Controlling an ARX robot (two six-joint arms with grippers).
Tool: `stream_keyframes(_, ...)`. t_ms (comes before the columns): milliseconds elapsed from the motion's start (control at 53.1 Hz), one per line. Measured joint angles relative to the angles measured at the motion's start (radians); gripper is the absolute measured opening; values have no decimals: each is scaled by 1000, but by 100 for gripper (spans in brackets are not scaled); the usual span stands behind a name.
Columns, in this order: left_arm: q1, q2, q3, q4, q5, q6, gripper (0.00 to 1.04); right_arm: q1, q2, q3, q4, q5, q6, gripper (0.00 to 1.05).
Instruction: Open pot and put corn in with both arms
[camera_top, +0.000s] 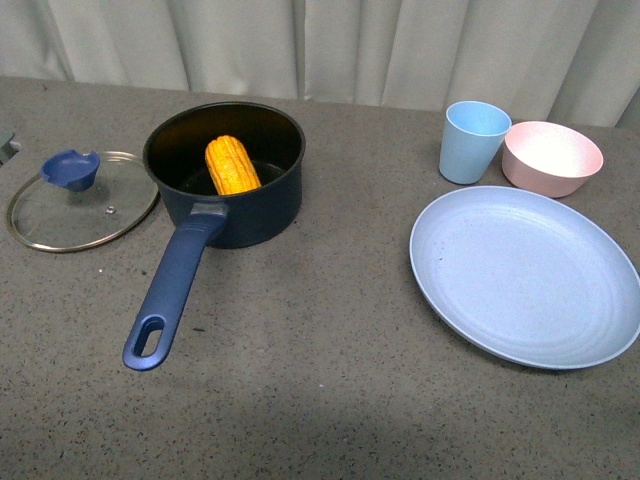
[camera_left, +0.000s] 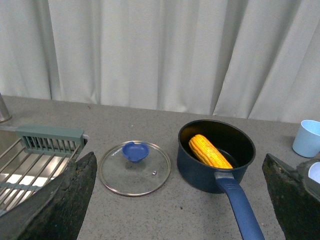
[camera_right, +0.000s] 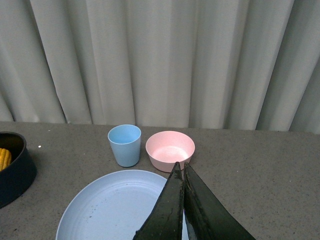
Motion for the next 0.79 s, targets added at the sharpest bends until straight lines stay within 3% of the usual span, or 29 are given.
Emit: stream_keyframes(792, 0, 0, 0, 0, 0, 0, 98, -1, -369, -4, -348, 0, 0, 1)
